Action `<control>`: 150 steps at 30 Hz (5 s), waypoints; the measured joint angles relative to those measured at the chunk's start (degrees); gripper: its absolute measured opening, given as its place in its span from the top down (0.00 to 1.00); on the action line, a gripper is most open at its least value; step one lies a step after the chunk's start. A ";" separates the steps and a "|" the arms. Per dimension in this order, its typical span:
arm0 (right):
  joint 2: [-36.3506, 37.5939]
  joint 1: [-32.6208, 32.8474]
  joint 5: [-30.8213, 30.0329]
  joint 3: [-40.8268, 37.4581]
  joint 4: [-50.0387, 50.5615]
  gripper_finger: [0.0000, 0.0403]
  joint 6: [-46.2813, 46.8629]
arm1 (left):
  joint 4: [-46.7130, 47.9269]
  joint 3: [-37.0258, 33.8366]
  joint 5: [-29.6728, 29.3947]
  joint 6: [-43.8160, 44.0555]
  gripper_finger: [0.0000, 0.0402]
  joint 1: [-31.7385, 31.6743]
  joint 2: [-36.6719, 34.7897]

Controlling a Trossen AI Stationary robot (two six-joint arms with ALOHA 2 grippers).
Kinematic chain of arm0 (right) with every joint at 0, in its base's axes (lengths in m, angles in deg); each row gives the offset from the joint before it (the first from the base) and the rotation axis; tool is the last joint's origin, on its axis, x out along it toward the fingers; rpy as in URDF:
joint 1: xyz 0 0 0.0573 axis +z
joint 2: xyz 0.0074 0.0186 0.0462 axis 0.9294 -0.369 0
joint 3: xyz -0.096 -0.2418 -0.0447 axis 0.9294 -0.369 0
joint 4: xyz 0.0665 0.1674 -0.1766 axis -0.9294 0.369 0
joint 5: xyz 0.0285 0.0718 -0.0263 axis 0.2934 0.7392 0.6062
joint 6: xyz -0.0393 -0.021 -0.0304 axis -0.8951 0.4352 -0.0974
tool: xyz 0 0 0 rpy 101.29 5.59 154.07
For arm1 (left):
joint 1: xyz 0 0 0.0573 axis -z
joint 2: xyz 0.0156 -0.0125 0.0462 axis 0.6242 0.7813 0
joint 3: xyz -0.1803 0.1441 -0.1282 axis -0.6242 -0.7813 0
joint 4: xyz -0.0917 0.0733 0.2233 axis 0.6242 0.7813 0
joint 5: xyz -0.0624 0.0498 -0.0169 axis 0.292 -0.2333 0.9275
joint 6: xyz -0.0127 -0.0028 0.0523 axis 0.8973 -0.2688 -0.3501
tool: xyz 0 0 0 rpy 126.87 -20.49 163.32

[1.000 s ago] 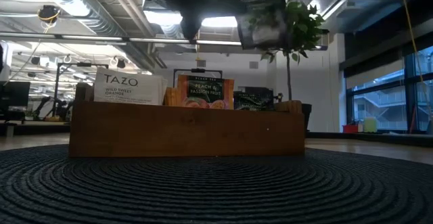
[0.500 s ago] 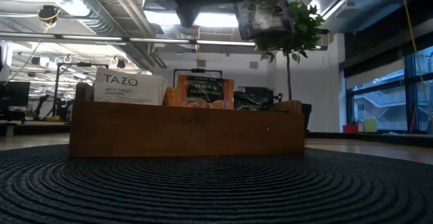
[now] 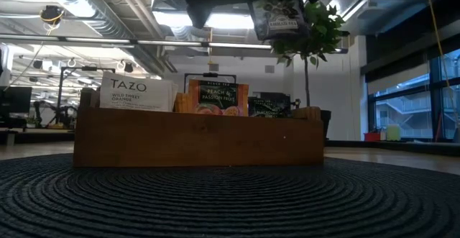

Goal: Pick & Place Tea
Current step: Put the black white tea bag into the right section of the wooden organizer, then put the orange black tea bag into the middle section of the wooden organizer

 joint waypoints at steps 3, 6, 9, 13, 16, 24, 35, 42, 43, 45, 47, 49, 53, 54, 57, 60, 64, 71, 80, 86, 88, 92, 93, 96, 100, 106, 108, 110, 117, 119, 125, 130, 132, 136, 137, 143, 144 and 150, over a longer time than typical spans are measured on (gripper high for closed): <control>0.13 0.29 -0.27 -1.84 -1.25 0.99 -0.61 | 1.70 0.02 -0.25 -2.50 0.98 0.62 -1.02; 1.09 0.99 -0.34 -6.89 -6.40 0.99 -1.87 | 3.72 0.02 -0.62 -2.84 0.98 1.96 -3.26; 3.55 0.76 -0.20 -12.75 -11.65 0.99 -2.14 | 4.16 0.07 -2.89 -3.94 0.98 3.82 -4.60; 5.73 -1.67 0.01 -20.13 -21.50 0.99 -4.98 | 3.95 0.04 -6.45 -7.34 0.98 6.27 -4.88; 5.88 -3.82 4.48 -23.01 -26.37 0.99 -7.23 | 3.66 0.07 -9.30 -8.31 0.98 6.93 -4.96; 4.55 -5.77 5.81 -27.02 -29.90 1.00 -7.55 | 3.67 0.07 -11.42 -8.35 0.99 6.69 -4.96; -2.36 -5.77 7.32 -28.44 -36.24 0.99 -10.69 | 5.28 0.04 -11.41 -8.36 0.98 6.57 -4.96; -6.77 -5.77 7.22 -27.96 -38.62 0.99 -10.85 | 5.61 0.04 -11.42 -8.35 0.98 6.54 -4.96; -6.93 -5.77 7.13 -27.96 -38.55 0.99 -10.86 | 5.74 0.04 -11.42 -8.37 0.98 6.52 -4.96; -7.62 -5.77 7.12 -27.90 -39.48 0.98 -10.81 | 5.98 0.04 -11.42 -8.36 0.98 6.54 -4.96; -7.78 -5.77 6.99 -27.91 -39.28 0.98 -10.81 | 6.29 0.02 -11.39 -8.35 0.97 6.51 -4.96; -7.72 -5.77 7.02 -27.91 -39.65 0.98 -11.51 | 6.31 0.02 -11.42 -8.36 0.98 6.51 -4.96; -7.22 -5.74 3.85 -27.81 -39.78 0.94 -12.11 | 6.55 0.02 -11.40 -8.35 0.98 6.51 -4.96; -7.16 -5.73 2.03 -27.76 -39.78 0.92 -12.10 | 6.60 0.02 -11.37 -8.35 0.99 6.51 -4.96; -6.86 -5.62 -1.97 -27.77 -39.59 0.85 -12.20 | 6.67 0.02 -11.37 -8.35 0.99 6.51 -4.96; -6.65 -5.60 -2.84 -27.76 -38.75 0.77 -11.21 | 6.68 0.02 -11.35 -8.33 0.98 6.51 -4.96; -6.10 -4.83 -2.57 -27.78 -37.02 0.70 -10.49 | 6.70 0.02 -11.29 -8.33 0.97 6.51 -4.96; -5.83 -2.66 1.19 -27.76 -37.01 0.67 -10.67 | 6.92 0.02 -11.24 -8.33 0.98 6.51 -4.94; 0.78 -2.40 -2.11 -26.51 -33.96 0.67 -7.56 | 7.10 0.02 -11.24 -8.20 0.97 6.51 -4.94; 1.05 -2.92 1.22 -21.35 -25.50 0.67 -10.37 | 7.12 0.02 -11.26 -8.31 0.99 6.51 -4.94; 0.87 -3.06 1.19 -20.76 -24.56 0.67 -10.35 | 7.12 0.02 -11.24 -8.30 0.98 6.51 -4.94; 0.85 -2.83 1.18 -20.65 -23.64 0.67 -10.15 | 12.85 -0.04 -11.30 -1.49 0.97 7.88 -5.98; 0.85 -2.61 1.18 -20.65 -22.77 0.67 -9.31 | 15.46 -0.04 -10.78 1.60 0.97 8.51 -6.76; 0.85 -2.45 1.19 -20.65 -21.24 0.67 -7.65 | 24.52 -0.04 -8.78 14.64 0.98 10.69 -8.86; 0.85 -2.51 1.16 -20.68 -20.74 0.67 -7.53 | 31.59 -0.04 -4.42 26.60 0.99 15.58 -8.93; 0.85 -2.47 1.16 -20.68 -21.06 0.67 -5.72 | 40.46 0.02 -9.51 42.51 0.97 24.29 -4.80; 0.85 -2.47 1.16 -20.68 -21.14 0.67 -4.42 | 42.54 0.02 -9.12 47.84 0.97 26.86 -3.09; 0.85 -2.47 1.14 -20.68 -21.17 0.67 -3.32 | 42.75 0.02 -7.73 51.84 0.98 28.90 -1.33; 0.85 -2.47 1.14 -20.68 -21.92 0.67 -0.27 | 43.34 0.02 -6.48 53.67 0.98 34.28 4.45; 0.85 -2.47 1.11 -20.68 -22.61 0.67 0.03 | 45.44 0.02 -3.99 55.89 0.98 34.45 5.75; 0.85 -2.47 1.09 -20.68 -24.95 0.67 0.03 | 48.66 0.02 -0.43 56.66 0.98 34.65 9.02; 0.85 -2.47 1.09 -20.68 -24.94 0.67 0.03 | 48.17 0.31 -1.05 55.75 0.98 34.64 10.40; 0.85 -2.47 1.09 -20.68 -24.92 0.67 0.03 | 48.11 0.27 -1.15 55.75 0.98 34.67 10.36; 0.83 -2.47 1.09 -20.68 -24.90 0.67 0.01 | 47.74 0.14 -1.10 55.75 0.98 34.64 10.08; 0.83 -2.47 1.09 -20.68 -24.92 0.67 0.01 | 47.58 0.13 -1.12 55.73 0.98 34.62 10.08; 0.83 -2.47 1.09 -20.70 -24.90 0.67 -0.06 | 46.61 0.09 -0.91 55.43 0.99 34.53 10.12; 0.83 -2.47 1.09 -20.70 -24.88 0.67 -0.08 | 46.61 0.09 -0.86 54.83 0.99 34.53 10.12; 0.81 -2.47 1.09 -20.70 -24.86 0.67 -0.19 | 46.35 0.09 -0.79 50.97 0.98 34.49 10.14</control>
